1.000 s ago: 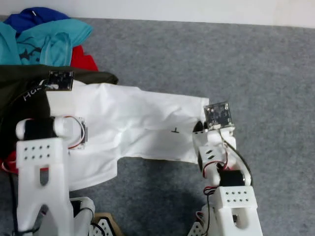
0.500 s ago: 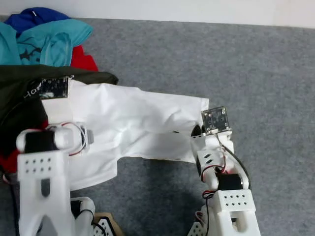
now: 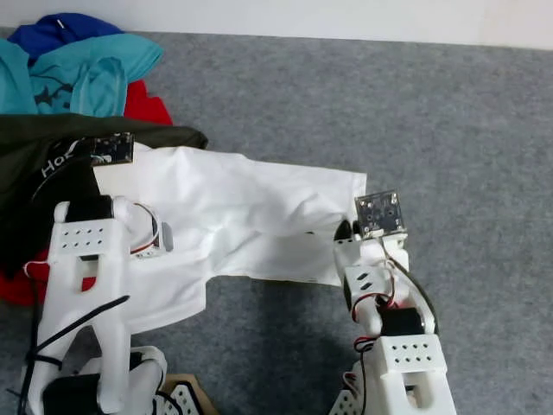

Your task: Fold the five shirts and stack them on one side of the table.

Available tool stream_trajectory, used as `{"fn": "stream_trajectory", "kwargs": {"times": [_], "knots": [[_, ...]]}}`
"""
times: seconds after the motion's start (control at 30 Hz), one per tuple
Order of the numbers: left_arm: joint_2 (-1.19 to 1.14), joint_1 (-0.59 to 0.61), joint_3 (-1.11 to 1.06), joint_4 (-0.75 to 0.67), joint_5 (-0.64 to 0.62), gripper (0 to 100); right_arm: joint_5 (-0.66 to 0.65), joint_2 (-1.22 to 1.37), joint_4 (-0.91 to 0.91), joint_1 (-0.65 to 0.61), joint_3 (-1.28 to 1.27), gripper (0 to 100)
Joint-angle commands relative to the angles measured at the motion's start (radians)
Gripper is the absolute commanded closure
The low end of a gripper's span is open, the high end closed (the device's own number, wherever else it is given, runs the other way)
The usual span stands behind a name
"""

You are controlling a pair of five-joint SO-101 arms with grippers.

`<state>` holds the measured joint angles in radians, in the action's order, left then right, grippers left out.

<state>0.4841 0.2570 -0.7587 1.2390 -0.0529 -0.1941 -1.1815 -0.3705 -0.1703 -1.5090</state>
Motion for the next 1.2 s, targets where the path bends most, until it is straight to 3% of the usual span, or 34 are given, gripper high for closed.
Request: {"fn": "stream_trajectory", "kwargs": {"times": [0.0, 0.23, 0.73, 0.9, 1.03, 1.17], "knots": [[-0.001, 0.059, 0.012, -0.006, -0.014, 79, 0.011, -0.016, 0.016, -0.004, 0.007, 99.2], [-0.008, 0.159, 0.002, -0.005, -0.014, 79, 0.011, -0.016, 0.015, -0.001, 0.005, 99.2], [-0.012, 0.157, -0.165, -0.157, -0.014, 80, 0.009, -0.019, -0.010, 0.015, 0.007, 99.2], [-0.012, 0.137, -0.165, -0.181, -0.012, 90, 0.009, -0.019, -0.010, 0.015, 0.007, 99.2], [-0.013, 0.105, -0.203, -0.287, -0.012, 100, 0.009, -0.018, -0.010, 0.015, 0.007, 99.2], [-0.013, 0.091, -0.266, -0.390, -0.012, 99, 0.009, -0.018, -0.012, 0.015, 0.007, 99.2]]}}
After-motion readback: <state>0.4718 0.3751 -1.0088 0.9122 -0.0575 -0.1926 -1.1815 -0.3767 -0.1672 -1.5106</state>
